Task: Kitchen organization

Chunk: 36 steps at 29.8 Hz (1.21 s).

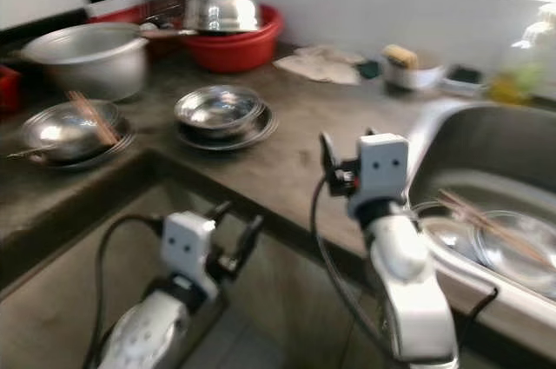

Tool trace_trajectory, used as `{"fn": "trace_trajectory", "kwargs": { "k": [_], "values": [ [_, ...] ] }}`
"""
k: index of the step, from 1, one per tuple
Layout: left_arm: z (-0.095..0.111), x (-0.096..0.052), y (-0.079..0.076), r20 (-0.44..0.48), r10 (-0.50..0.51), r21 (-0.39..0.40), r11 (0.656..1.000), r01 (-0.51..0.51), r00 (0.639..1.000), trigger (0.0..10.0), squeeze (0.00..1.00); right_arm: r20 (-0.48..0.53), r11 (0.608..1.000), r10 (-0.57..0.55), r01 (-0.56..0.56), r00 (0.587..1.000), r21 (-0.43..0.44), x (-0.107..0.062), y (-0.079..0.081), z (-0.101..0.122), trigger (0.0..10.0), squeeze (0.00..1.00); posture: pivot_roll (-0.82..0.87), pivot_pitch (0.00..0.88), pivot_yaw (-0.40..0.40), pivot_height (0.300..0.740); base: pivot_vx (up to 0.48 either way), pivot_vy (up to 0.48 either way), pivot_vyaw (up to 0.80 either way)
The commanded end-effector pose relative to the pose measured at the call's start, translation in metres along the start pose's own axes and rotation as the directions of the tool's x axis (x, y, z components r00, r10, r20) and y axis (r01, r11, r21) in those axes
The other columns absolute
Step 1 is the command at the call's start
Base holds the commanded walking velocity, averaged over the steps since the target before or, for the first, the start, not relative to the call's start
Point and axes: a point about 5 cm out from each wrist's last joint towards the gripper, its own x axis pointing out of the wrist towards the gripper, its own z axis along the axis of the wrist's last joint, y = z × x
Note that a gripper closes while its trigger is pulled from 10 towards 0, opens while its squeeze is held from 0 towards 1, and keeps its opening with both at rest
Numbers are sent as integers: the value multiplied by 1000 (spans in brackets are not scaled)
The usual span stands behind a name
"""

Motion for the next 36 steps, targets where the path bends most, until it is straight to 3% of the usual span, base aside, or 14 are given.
{"fn": "trace_trajectory", "kwargs": {
  "k": [1, 12, 15, 25, 31, 36],
  "values": [
    [-1, -1, 3, -10, 15, 19, 1000, -15, 1000, 10000, 0, -1, 1000, 8, -8, 1000, 10, 3, 3, 2, 10000, 0, 150, 72, -23, 740, 0, 0, 0],
    [-1, 0, 4, -19, 42, 34, 999, -41, 999, 10000, 0, -6, 999, 41, -40, 999, 30, 11, 5, 2, 10000, 0, 155, 89, -29, 740, 0, 0, 0],
    [-1, 0, 4, -19, 42, 34, 999, -42, 999, 10000, 0, -5, 998, 52, -52, 999, 27, 13, 6, 2, 10000, 0, 155, 89, -29, 740, 0, 0, 800],
    [1, 1, 4, -16, 67, 58, 996, -66, 998, 10000, 0, -8, 995, 94, -94, 996, 21, 41, 6, 7, 10000, 0, 162, 103, -42, 740, 0, 0, 160],
    [1, 0, 3, -20, 70, 54, 996, -69, 997, 10000, 0, 27, 993, 116, -116, 993, -10, 44, 9, 11, 10000, 0, 167, 108, -45, 740, 284, 0, 415],
    [0, 0, 4, -25, 81, 32, 996, -80, 996, 10000, 0, 21, 994, 111, -112, 994, 12, 44, 9, 11, 10000, 0, 162, 112, -43, 740, 120, 0, 320]
  ]
}}
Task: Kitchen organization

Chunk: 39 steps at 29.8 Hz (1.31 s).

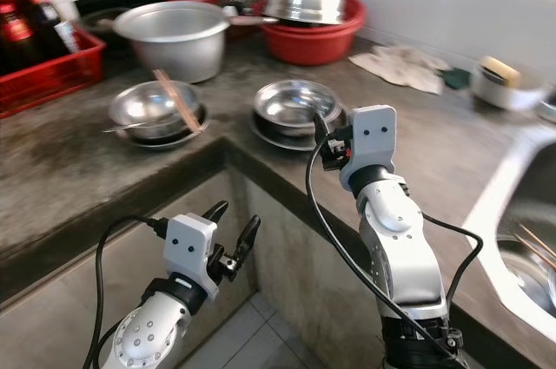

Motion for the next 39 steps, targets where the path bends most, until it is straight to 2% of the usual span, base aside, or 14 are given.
{"fn": "trace_trajectory", "kwargs": {
  "k": [1, 10, 16, 19, 23, 24, 31, 32, 34, 37, 39],
  "values": [
    [3, 1, -6, 14, -23, -23, 999, 23, 1000, 10000, 0, -16, 999, -32, 32, 999, -3, -2, -10, -3, 10000, 0, 162, 112, -44, 740, 0, 0, 0],
    [3, 1, -7, 4, -24, 4, 1000, 24, 1000, 10000, 0, -14, 999, -50, 50, 999, -12, 1, -16, -3, 10000, 0, 163, 113, -44, 740, 0, 0, 0],
    [2, 1, -7, 0, -33, 1, 999, 33, 999, 10000, 0, -24, 998, -64, 64, 998, -21, 3, -19, -3, 10000, 0, 164, 111, -47, 740, 239, 0, 0],
    [2, 1, -10, -2, -59, -8, 998, 59, 998, 10000, 0, -94, 993, -119, 118, 988, -23, 8, -27, -8, 10000, 0, 167, 108, -44, 740, 0, 0, 0],
    [7, -2, -22, 33, -165, 6, 986, 165, 986, 10000, 0, -130, 990, -140, 137, 982, -33, 29, -34, -4, 10000, 0, 166, 101, -44, 740, 0, 0, 0],
    [7, -2, -23, 35, -170, 9, 985, 170, 985, 10000, 0, -132, 990, -137, 134, 982, -30, 32, -34, -3, 10000, 1000, 168, 101, -45, 740, 0, 0, 0],
    [6, -4, -25, 34, -183, -10, 983, 183, 983, 10000, 0, -226, 981, -192, 182, 955, -67, 47, -41, -7, 10000, 1000, 180, 99, -51, 740, 0, 0, 0],
    [6, -5, -25, 33, -182, -9, 983, 182, 983, 10000, 0, -232, 976, -218, 209, 948, -65, 49, -44, -5, 10000, 0, 182, 100, -53, 740, 0, 0, 0],
    [6, -5, -25, 32, -182, -8, 983, 182, 983, 10000, 0, -238, 971, -237, 229, 942, -63, 51, -46, -4, 10000, 0, 182, 100, -53, 740, 0, 0, 0],
    [6, -6, -25, 29, -177, -11, 984, 178, 984, 10000, 0, -281, 944, -320, 328, 905, -18, 59, -55, 3, 10000, 0, 175, 100, -54, 740, 0, 0, 0],
    [5, -5, -25, 27, -177, -11, 984, 178, 984, 10000, 0, -297, 938, -334, 346, 895, -11, 62, -57, 5, 10000, 0, 172, 102, -52, 740, 0, 0, 0]
  ]
}}
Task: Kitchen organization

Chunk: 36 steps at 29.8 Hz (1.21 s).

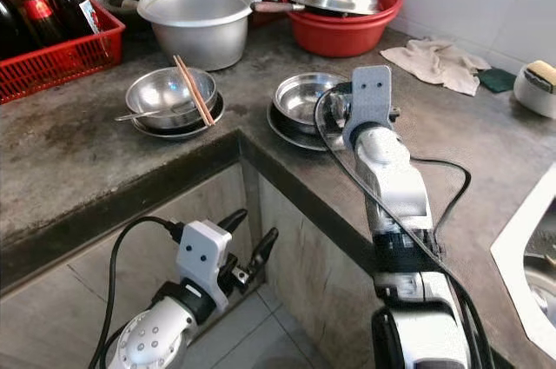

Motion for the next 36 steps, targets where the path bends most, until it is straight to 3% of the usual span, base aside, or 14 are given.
{"fn": "trace_trajectory", "kwargs": {
  "k": [1, 6, 18, 24, 36],
  "values": [
    [4, -1, 0, 15, -1, 5, 1000, 1, 1000, 10000, 0, -50, 999, -26, 27, 998, 29, 3, -2, 2, 10000, 0, 172, 102, -52, 740, 0, 0, 0],
    [4, 0, 1, 12, 3, 4, 1000, -3, 1000, 10000, 0, -145, 986, 51, -27, 988, 165, 8, -3, 8, 10000, 0, 172, 109, -52, 740, 0, 0, 0],
    [3, 1, 4, 8, 21, 10, 1000, -21, 1000, 10000, 0, -248, 963, 129, -62, 960, 263, 17, -4, 17, 10000, 0, 174, 114, -53, 740, 0, 0, 0],
    [3, 0, 4, 8, 23, 12, 1000, -23, 1000, 10000, 0, -340, 961, 147, -52, 929, 272, 19, -7, 6, 10000, 0, 172, 116, -53, 740, 0, 0, 0],
    [3, 1, 4, 7, 28, 11, 1000, -28, 1000, 10000, 0, -359, 931, 220, -86, 907, 355, 22, -3, 2, 10000, 0, 171, 120, -53, 740, 0, 0, 0]
  ]
}}
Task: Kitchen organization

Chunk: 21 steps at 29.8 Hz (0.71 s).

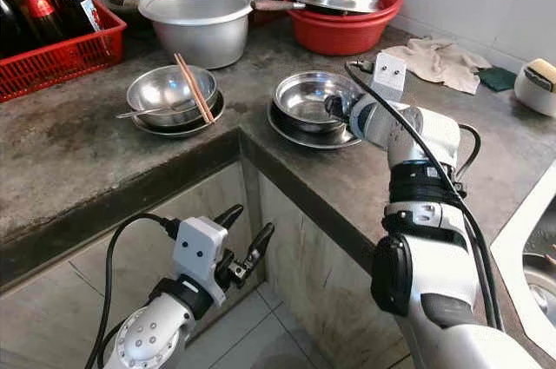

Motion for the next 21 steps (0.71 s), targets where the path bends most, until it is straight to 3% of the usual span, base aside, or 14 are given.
{"fn": "trace_trajectory", "kwargs": {
  "k": [1, 6, 7, 8, 9, 21],
  "values": [
    [1, 0, 0, 0, 6, 6, 1000, -6, 1000, 10000, 0, -13, 1000, 12, -12, 1000, 16, 0, 2, 2, 10000, 0, 171, 120, -53, 740, 0, 0, 0],
    [1, 0, 0, 0, 11, 5, 1000, -11, 1000, 10000, 0, -43, 1000, 25, -24, 999, 9, 2, 5, -1, 10000, 0, 170, 121, -57, 740, 0, 0, 0],
    [1, 0, 0, 0, 11, 5, 1000, -11, 1000, 10000, 0, -50, 1000, 25, -25, 998, 4, 3, 5, -3, 7020, 0, 171, 122, -59, 740, 0, 0, 0],
    [1, 0, -1, 0, 11, 4, 1000, -11, 1000, 10000, 0, -54, 1000, 26, -26, 998, 0, 3, 6, -3, 7020, 0, 171, 122, -59, 740, 0, 0, 0],
    [1, 0, -1, 1, 11, 4, 1000, -11, 1000, 10000, 0, -62, 1000, 17, -17, 998, -2, 4, 5, -5, 0, 0, 172, 123, -60, 740, 0, 0, 0],
    [2, 0, -1, 3, 17, 3, 1000, -17, 1000, 10000, 0, -63, 999, 1, 2, 998, 41, 5, 6, -6, 0, 0, 170, 123, -64, 740, 0, 0, 0]
  ]
}}
